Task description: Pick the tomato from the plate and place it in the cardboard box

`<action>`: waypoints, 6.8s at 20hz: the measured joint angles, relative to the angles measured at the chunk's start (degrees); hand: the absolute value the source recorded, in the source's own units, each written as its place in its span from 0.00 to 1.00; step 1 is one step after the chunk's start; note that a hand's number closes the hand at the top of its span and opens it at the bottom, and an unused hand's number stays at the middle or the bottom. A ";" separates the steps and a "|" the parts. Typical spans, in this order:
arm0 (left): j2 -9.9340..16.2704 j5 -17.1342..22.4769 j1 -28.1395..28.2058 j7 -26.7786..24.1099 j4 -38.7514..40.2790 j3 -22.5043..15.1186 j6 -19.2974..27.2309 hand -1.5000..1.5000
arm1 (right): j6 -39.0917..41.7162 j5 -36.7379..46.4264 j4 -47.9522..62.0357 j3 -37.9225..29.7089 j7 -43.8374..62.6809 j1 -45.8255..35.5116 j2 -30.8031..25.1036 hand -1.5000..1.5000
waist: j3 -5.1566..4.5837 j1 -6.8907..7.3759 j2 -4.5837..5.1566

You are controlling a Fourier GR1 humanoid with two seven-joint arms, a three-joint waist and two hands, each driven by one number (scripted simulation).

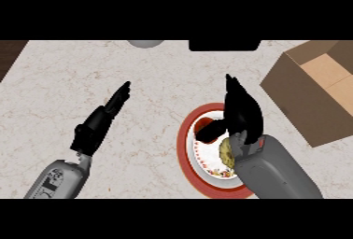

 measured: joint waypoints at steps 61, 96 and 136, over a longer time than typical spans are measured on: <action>-5.37 -5.98 1.54 1.70 -2.36 5.85 -5.67 0.50 | 1.76 8.17 21.91 -3.85 -10.67 3.64 6.10 1.00 | -0.18 0.59 -0.36; -4.40 -6.14 6.88 2.21 -6.45 7.84 -4.34 0.50 | 14.04 -40.31 11.22 -42.25 -123.62 35.52 -61.40 1.00 | 0.29 -4.12 -0.34; -9.37 -9.92 1.91 1.98 -3.45 8.43 -9.76 0.50 | 14.04 -15.73 53.96 -25.18 -112.14 -9.67 -43.21 0.00 | 0.23 2.43 0.99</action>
